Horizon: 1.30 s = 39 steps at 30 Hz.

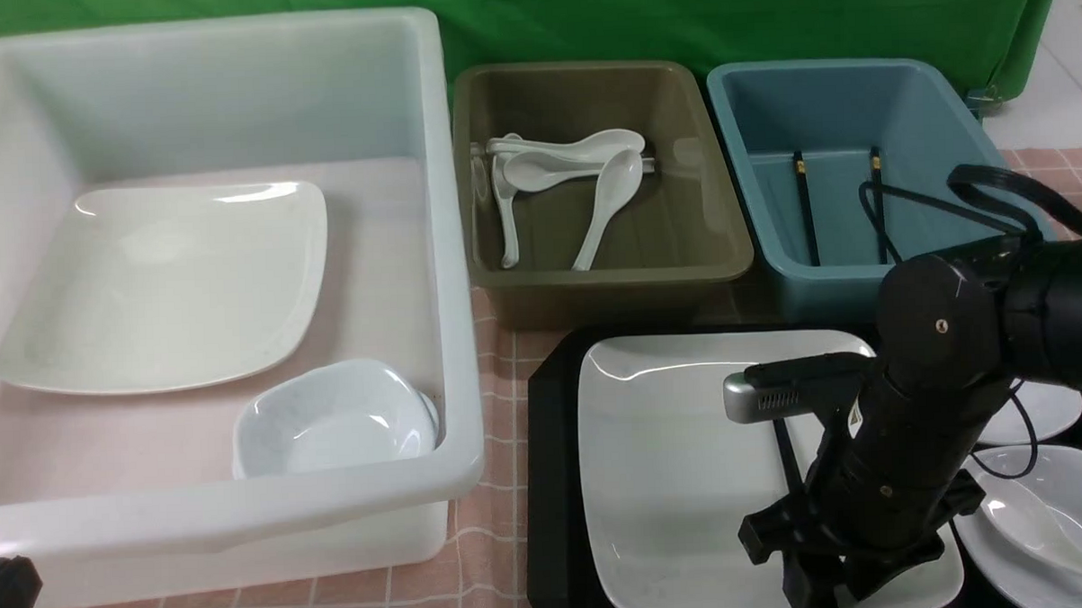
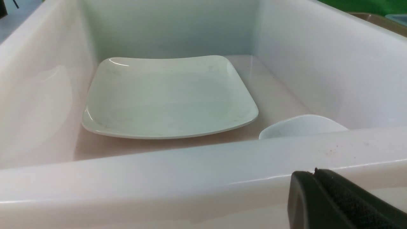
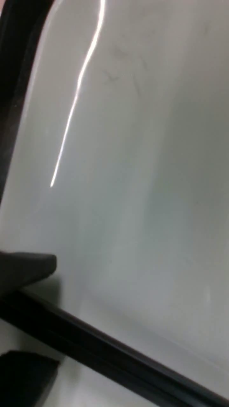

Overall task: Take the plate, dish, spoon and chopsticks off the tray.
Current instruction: Use the right arm to grab a pair of chopsticks from the plate, then use the right arm to put the chopsticks into the small storage box on the right

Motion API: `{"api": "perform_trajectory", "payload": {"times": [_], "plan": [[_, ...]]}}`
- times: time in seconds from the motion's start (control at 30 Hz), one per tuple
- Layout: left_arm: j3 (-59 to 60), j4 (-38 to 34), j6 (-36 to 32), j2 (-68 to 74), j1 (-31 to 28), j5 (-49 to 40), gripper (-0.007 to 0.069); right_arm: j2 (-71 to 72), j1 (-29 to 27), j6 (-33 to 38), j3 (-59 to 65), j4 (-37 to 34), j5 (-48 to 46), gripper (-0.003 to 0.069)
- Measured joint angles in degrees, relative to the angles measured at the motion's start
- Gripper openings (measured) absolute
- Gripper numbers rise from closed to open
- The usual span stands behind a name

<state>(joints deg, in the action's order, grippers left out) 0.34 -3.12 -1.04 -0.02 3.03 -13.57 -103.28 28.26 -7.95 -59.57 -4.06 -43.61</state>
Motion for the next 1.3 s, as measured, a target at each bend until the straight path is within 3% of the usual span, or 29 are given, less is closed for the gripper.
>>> {"api": "perform_trajectory", "payload": {"times": [0.2,0.53,0.73,0.93,1.3], "plan": [[0.0,0.0,0.0,0.0,0.0,0.0,0.0004,-0.2,0.0,1.5,0.0,0.0,0.1,0.0169],[0.0,0.0,0.1,0.0,0.0,0.0,0.0004,5.4,0.0,4.7,-2.7,0.0,-6.8,0.0171],[0.0,0.0,0.1,0.0,0.0,0.0,0.0004,16.4,0.0,7.1,-5.2,1.3,-10.2,0.0171],[0.0,0.0,0.1,0.0,0.0,0.0,0.0010,22.0,-1.5,-1.2,-10.8,14.8,4.7,0.0171],[0.0,0.0,0.1,0.0,0.0,0.0,0.0018,5.3,-17.3,-8.1,-22.0,19.0,34.7,0.0171]]}}
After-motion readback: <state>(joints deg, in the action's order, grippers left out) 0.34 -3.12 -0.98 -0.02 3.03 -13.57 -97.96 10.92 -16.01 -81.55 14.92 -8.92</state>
